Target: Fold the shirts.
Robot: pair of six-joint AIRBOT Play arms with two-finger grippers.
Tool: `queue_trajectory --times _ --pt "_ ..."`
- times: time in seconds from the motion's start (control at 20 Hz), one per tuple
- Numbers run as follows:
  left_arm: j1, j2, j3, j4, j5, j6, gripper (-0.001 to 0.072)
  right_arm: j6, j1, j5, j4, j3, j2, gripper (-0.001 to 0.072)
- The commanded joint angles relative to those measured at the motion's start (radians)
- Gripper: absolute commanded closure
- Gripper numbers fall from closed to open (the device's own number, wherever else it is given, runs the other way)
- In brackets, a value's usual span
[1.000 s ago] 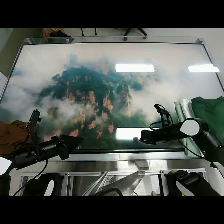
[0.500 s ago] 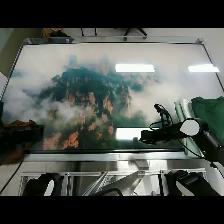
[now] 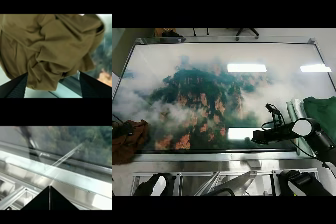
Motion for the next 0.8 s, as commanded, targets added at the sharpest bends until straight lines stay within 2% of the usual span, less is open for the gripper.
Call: queue_trajectory --times 0.0,0.15,0.4,0.45,0.5,0.55,0.65,0.75 --pt "0.138 -0.205 0.001 -0.068 0.109 0.071 0.0016 -0.002 0.001 -0.012 0.000 0.000 0.001 0.0691" --pt "0.144 -0.334 0.002 -0.069 0.176 0.098 0.0016 -0.003 0.001 -0.027 0.000 0.000 0.001 0.0691" --pt "0.142 -0.499 0.033 -0.072 0.198 0.103 0.0026 -0.003 0.001 -0.027 0.000 0.000 0.001 0.0691" --pt "0.142 -0.510 0.052 -0.072 0.199 0.102 0.0185 -0.003 0.001 -0.027 0.000 0.000 0.001 0.0691" --pt "0.142 -0.512 0.081 -0.072 0.187 0.104 0.0466 -0.003 0.001 -0.027 0.000 0.000 0.001 0.0691" --pt "0.141 -0.505 0.119 -0.092 0.160 0.119 0.0687 -0.003 0.001 -0.026 0.000 0.000 0.001 0.0691" --pt "0.132 -0.453 0.213 -0.238 0.117 0.201 0.0694 -0.003 0.001 -0.027 0.000 0.000 0.001 0.0691" --pt "0.089 -0.370 0.332 -0.418 0.100 0.248 0.0695 -0.003 0.001 -0.027 0.000 0.000 0.001 0.0691"
